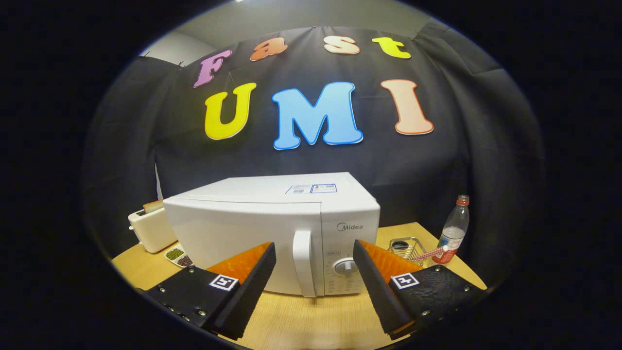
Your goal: Open the microwave, put the food inside, and close the microwave door.
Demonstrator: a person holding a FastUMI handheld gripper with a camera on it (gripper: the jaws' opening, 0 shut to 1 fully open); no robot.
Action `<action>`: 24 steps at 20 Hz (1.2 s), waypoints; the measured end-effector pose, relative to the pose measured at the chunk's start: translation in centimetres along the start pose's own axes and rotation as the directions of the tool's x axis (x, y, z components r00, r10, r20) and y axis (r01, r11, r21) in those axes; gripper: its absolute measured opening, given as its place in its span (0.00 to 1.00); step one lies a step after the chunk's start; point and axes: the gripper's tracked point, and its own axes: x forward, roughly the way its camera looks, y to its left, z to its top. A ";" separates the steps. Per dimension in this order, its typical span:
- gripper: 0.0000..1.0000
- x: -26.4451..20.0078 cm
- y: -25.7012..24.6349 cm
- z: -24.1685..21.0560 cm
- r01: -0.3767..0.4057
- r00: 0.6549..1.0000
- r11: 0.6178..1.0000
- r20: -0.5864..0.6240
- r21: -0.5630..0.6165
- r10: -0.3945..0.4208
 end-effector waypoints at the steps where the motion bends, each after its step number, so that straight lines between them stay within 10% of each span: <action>1: 0.99 0.7 0.3 -0.6 -0.008 1.000 1.000 -0.014 0.004 0.008; 8: 0.89 4.2 0.4 -4.2 0.006 0.994 0.998 -0.113 0.056 0.001; 12: 0.63 4.9 0.4 -4.7 0.026 0.992 0.999 -0.120 0.037 -0.021; 13: 0.44 5.0 0.7 -4.7 0.022 0.993 0.999 -0.120 0.027 -0.018; 24: 0.10 3.7 1.1 -5.1 0.102 0.982 0.993 -0.156 -0.060 -0.110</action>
